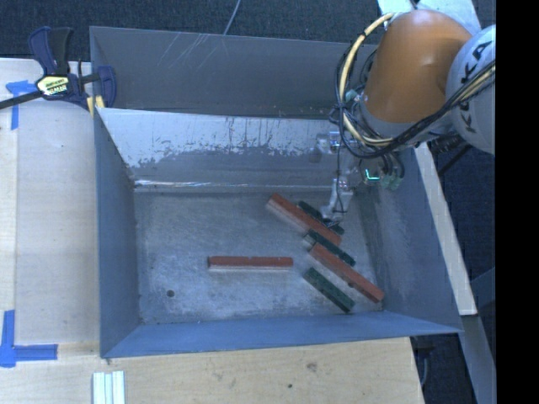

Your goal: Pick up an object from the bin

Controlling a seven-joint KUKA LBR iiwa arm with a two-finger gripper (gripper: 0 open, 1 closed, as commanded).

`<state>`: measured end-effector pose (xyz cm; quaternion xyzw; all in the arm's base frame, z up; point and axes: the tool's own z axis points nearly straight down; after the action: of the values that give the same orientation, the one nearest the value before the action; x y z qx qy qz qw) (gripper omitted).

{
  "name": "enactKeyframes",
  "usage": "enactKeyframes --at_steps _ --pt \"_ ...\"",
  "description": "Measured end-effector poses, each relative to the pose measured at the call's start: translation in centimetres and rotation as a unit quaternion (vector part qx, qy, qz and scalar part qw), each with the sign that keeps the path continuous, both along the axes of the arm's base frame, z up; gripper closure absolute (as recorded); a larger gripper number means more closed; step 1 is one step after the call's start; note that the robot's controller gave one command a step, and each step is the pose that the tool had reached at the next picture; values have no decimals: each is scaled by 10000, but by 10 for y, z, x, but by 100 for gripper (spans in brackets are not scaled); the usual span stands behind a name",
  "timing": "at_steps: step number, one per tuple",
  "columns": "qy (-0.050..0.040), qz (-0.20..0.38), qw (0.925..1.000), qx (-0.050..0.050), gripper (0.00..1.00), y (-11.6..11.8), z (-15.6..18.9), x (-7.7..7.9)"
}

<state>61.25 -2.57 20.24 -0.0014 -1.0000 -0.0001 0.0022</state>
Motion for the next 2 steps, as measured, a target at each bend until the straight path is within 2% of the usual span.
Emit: enactKeyframes --at_steps 1,2 --pt "-43 3 10000 -3 0 0 5 2" --pt "-61 -424 9991 -2 0 -14 -60 3"
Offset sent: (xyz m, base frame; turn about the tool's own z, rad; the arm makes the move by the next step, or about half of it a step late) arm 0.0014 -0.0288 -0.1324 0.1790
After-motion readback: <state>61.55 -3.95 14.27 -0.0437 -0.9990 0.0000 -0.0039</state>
